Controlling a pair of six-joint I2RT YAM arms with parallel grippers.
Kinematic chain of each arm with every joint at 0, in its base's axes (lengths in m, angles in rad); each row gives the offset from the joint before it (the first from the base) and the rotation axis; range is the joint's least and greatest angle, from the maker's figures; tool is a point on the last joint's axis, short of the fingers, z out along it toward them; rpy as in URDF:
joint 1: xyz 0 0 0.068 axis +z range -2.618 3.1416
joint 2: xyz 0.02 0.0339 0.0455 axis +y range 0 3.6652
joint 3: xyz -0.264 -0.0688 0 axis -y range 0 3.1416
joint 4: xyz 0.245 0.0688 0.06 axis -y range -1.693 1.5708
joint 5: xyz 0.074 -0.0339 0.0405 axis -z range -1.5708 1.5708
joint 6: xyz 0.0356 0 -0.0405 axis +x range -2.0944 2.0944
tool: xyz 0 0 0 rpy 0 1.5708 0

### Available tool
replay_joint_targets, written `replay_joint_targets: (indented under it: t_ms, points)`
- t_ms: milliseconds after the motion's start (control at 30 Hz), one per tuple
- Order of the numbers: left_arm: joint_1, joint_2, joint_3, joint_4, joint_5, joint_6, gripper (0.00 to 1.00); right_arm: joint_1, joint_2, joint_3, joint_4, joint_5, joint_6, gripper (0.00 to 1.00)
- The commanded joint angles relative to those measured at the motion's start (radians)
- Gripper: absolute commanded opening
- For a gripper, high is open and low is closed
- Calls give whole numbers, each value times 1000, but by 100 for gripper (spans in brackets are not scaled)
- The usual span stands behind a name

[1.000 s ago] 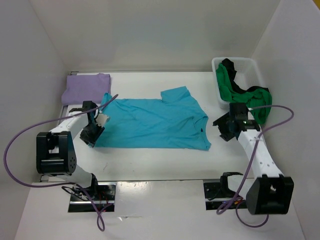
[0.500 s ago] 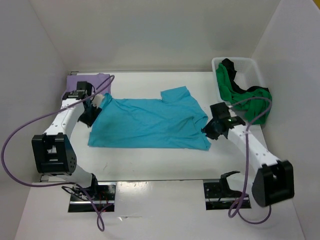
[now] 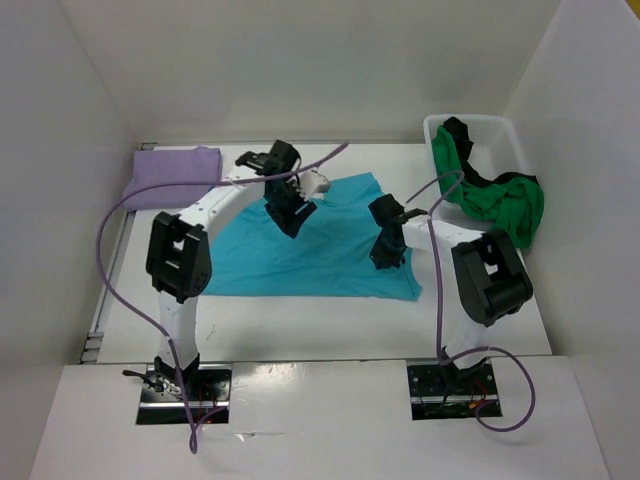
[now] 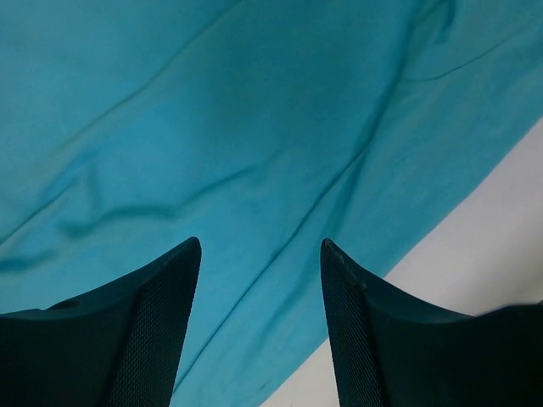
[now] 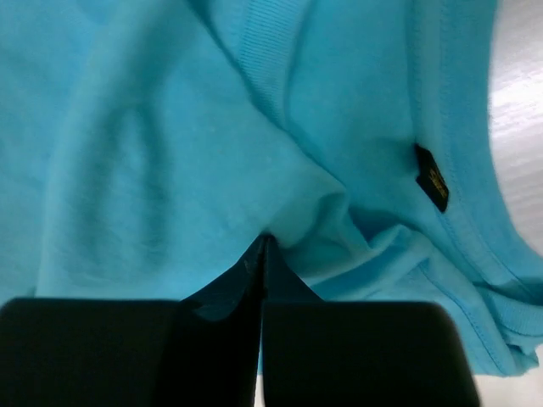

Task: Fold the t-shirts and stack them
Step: Fold the flattened tshirt in 1/3 of the way

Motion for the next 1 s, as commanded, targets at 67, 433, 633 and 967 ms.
replay_joint_targets:
  t_ms: [67,433,633,967]
  points:
    - [-100,111,62,22,119,-46,66,-34,-97,-146,7,34,88,0]
    - [-151,177,31,91,150,-114,66,-9,-249,48,-42,88,-29,19]
    - [-121,131,-72,139,1,-145,67,84,-22,283,-106,60,-136,53]
    - [7,36,-132,159,-35,-185,70,167,148,276,-161,39,-61,54]
